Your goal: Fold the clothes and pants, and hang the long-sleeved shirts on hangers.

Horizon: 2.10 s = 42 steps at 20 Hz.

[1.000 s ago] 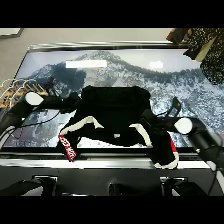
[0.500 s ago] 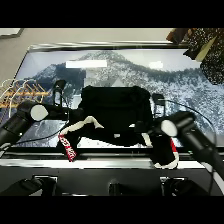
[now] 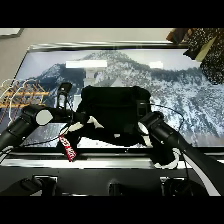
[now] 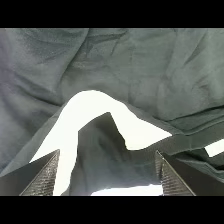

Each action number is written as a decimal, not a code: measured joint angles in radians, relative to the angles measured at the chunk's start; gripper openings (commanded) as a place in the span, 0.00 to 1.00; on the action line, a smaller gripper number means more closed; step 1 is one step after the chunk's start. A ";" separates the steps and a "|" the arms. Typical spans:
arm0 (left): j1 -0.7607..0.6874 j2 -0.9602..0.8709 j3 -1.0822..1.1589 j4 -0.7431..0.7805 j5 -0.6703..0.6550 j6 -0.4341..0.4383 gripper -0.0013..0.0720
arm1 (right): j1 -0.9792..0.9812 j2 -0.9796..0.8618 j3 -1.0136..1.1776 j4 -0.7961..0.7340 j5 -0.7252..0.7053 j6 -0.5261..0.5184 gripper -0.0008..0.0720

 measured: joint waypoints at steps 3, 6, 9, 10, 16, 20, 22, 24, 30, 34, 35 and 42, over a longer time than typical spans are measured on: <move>-0.001 0.000 -0.004 0.003 0.000 0.000 0.96 | 0.002 -0.026 0.000 -0.019 -0.038 0.010 0.10; -0.006 0.000 -0.027 0.007 0.000 0.000 0.96 | 0.003 -0.034 0.000 -0.038 -0.050 0.021 0.08; -0.019 0.000 -0.063 0.007 0.000 0.000 0.96 | 0.003 -0.028 0.001 -0.050 -0.047 0.028 0.16; -0.025 0.000 -0.074 0.007 0.000 0.000 0.96 | 0.003 -0.025 0.001 -0.052 -0.047 0.028 0.17; -0.064 -0.002 -0.110 0.000 0.032 0.000 0.96 | 0.003 -0.037 0.001 -0.056 -0.084 0.031 0.22; -0.090 -0.031 -0.115 -0.005 0.053 0.006 0.96 | 0.003 -0.060 0.001 -0.056 -0.101 0.034 0.07; -0.113 -0.050 -0.116 -0.007 0.058 0.031 0.96 | 0.003 -0.065 0.001 -0.056 -0.102 0.043 0.07; -0.141 -0.065 -0.116 -0.007 0.065 0.063 0.96 | 0.003 -0.067 0.001 -0.056 -0.095 0.058 0.07; -0.188 -0.109 -0.116 -0.008 0.148 0.095 0.96 | 0.003 -0.069 0.001 -0.048 -0.083 0.085 0.07; -0.198 -0.147 -0.116 -0.006 0.194 0.118 0.93 | 0.003 -0.069 0.001 -0.036 -0.077 0.114 0.07; -0.200 -0.155 -0.116 -0.002 0.205 0.122 0.92 | 0.003 -0.069 0.001 -0.035 -0.077 0.118 0.07; -0.203 -0.208 -0.116 0.027 0.280 0.134 0.36 | 0.003 -0.069 0.001 -0.028 -0.067 0.145 0.07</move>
